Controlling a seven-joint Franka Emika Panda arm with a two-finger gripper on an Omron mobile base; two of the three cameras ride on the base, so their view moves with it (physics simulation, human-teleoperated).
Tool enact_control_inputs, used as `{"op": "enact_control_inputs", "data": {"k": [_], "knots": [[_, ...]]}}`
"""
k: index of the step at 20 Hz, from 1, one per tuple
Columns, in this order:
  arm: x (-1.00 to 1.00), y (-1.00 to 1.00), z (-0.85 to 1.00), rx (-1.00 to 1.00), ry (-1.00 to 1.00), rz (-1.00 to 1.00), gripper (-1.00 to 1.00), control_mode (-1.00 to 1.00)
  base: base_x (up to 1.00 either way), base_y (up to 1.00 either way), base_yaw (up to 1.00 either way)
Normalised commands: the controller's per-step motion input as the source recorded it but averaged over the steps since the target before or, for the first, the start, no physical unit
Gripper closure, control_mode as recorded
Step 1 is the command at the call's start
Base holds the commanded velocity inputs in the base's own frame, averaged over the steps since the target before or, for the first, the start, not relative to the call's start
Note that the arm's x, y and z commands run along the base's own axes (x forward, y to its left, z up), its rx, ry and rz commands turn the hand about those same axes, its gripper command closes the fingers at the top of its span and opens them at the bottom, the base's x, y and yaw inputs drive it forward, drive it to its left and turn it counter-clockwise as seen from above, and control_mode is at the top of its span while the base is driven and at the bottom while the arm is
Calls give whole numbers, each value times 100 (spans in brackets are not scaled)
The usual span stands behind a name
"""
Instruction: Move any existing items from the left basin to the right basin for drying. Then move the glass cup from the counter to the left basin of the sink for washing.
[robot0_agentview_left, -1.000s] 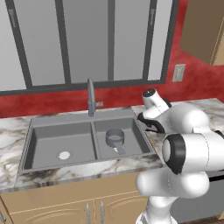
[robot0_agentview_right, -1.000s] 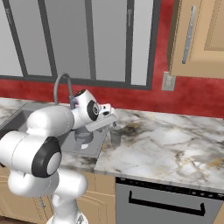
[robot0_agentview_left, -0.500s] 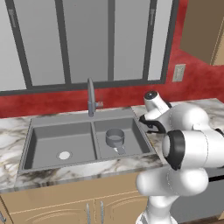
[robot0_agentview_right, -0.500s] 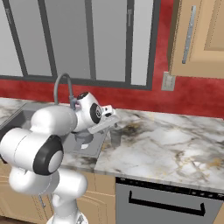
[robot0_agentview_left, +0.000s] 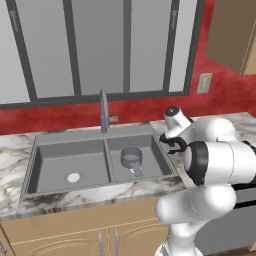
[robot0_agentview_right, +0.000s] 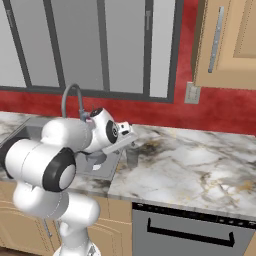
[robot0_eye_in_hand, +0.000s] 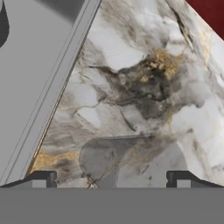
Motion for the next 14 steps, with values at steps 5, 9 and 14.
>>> {"op": "enact_control_inputs", "data": {"k": [5,9,14], "knots": [[9,0,-13,0,0,3,-100,-100,0,0,0],[5,0,-10,0,0,3,-100,-100,0,0,0],[5,-1,-5,0,0,2,-100,-100,0,0,0]]}}
